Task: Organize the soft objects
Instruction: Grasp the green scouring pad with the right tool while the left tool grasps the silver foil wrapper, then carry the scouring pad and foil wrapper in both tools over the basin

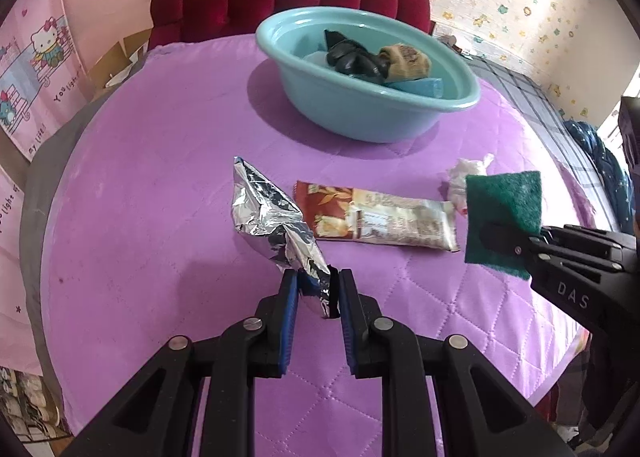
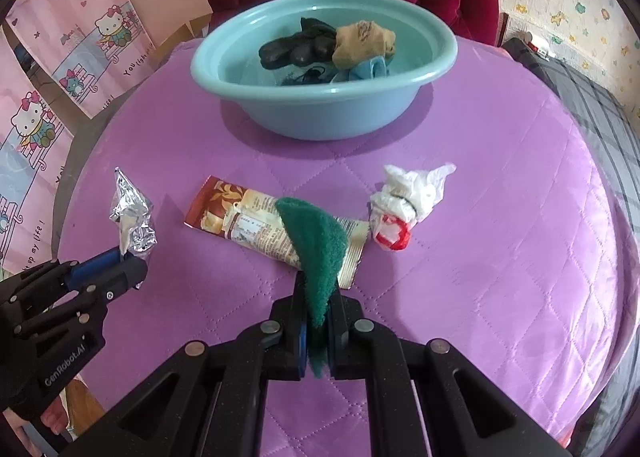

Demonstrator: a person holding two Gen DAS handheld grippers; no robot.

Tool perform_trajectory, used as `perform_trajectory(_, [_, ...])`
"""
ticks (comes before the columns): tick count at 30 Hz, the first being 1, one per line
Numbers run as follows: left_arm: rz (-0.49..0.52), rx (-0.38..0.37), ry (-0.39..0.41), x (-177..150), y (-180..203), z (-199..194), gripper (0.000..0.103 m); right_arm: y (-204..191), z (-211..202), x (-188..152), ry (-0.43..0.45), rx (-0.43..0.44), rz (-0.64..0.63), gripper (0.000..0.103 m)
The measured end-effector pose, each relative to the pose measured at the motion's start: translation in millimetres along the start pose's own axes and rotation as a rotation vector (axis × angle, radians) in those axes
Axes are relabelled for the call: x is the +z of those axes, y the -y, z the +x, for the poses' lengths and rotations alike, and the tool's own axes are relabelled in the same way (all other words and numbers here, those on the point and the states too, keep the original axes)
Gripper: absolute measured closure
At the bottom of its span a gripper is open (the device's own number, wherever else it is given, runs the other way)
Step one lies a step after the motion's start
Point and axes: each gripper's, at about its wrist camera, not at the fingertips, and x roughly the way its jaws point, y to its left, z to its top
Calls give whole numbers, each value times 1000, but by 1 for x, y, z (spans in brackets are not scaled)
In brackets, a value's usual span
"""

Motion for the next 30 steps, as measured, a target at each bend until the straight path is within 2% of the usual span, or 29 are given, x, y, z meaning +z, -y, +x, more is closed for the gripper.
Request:
perform_trajectory(15, [76, -81, 59, 36, 28, -32, 81, 8, -37, 29, 57, 28, -18, 97])
perform_trajectory(30, [132, -130, 104, 90, 43, -36, 81, 15, -64, 79, 120, 59, -37, 97])
